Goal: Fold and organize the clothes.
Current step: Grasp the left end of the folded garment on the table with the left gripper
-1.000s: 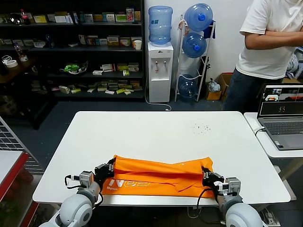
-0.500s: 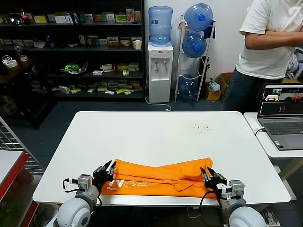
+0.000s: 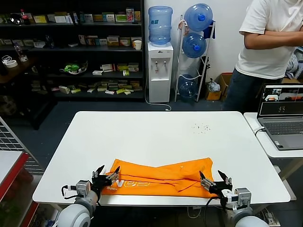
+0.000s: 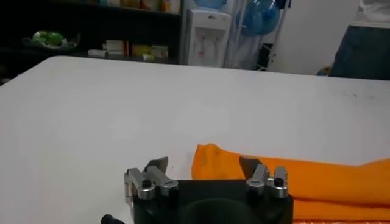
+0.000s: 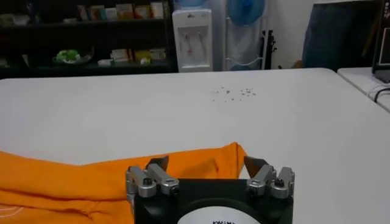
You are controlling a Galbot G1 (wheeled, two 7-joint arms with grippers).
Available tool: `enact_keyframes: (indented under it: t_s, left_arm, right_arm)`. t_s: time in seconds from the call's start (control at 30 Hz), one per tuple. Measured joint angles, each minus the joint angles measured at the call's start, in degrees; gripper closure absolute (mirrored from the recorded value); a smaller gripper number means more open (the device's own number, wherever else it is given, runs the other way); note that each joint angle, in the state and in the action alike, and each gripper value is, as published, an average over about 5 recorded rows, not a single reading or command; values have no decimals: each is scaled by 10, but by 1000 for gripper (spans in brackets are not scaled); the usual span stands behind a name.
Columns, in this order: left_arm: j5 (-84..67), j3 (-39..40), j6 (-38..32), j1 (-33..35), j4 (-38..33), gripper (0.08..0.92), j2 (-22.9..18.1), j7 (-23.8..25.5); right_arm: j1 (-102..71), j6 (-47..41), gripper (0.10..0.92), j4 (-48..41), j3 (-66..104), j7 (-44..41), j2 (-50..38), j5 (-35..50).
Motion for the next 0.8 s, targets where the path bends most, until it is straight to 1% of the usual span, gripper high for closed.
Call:
enact_keyframes:
  t_s: [0.07,0.27,0.37,0.8]
  left_arm:
    - [-1,1,-1,0,5,181,-1,1]
    - [-8,4,0,8,8,177,-3,-1]
    - [-11,6,2,10,8,212,-2,-2]
    - [-24,12,11,6,17,579,-2,-7]
  right_arm:
    - [-6,0,203,1,4,0,2,-4]
    - [-16,1,203,2,14,-2,4,-10]
    - [-18,1,203,3,16,-2,4,-11]
    - [-22,0,203,3,20,-3,5,-12]
